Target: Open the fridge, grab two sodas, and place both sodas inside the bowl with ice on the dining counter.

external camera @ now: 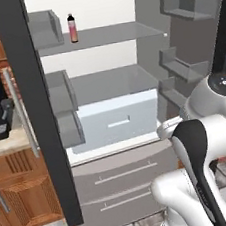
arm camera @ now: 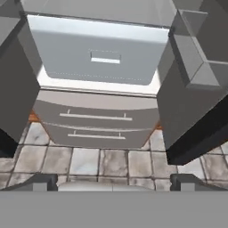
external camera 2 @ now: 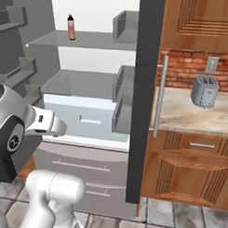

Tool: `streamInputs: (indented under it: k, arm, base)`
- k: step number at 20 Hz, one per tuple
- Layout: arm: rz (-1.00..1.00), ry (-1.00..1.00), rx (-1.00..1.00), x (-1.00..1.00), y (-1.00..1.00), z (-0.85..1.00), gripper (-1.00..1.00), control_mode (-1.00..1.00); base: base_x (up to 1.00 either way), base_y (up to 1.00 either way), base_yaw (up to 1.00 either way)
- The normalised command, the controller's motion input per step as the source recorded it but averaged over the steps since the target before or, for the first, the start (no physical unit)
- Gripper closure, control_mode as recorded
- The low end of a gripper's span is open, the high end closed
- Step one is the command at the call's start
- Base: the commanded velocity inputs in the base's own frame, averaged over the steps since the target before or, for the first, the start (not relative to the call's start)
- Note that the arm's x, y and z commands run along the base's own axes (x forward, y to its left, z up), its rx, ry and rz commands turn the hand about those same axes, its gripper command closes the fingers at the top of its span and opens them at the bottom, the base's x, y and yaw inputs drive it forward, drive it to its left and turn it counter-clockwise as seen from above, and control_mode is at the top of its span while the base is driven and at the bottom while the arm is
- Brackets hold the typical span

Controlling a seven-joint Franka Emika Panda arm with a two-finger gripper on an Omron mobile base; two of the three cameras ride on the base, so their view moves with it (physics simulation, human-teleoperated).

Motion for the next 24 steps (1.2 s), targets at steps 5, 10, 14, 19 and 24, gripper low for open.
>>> streamInputs:
  k: [5, 10, 14, 19, 24]
  arm:
    - [0.00, 0.00, 0.00, 0.00, 0.00, 0.00, -1.00, 1.00]
    - [0.00, 0.00, 0.00, 0.00, 0.00, 0.00, -1.00, 1.00]
    - [0.00, 0.00, 0.01, 0.20, 0.07, 0.00, -1.00, -1.00]
    - [0.18, -0.24, 0.01, 0.44, 0.25, 0.00, -1.00, -1.00]
    - [0.20, -0.30, 0.00, 0.42, 0.35, 0.10, -1.00, -1.00]
  base:
    - [0.99, 0.29, 0.00]
    - [0.99, 0.35, 0.00]
    - [0.71, 0.23, 0.00]
    - [0.00, 0.00, 0.00]
    - [0.00, 0.00, 0.00]
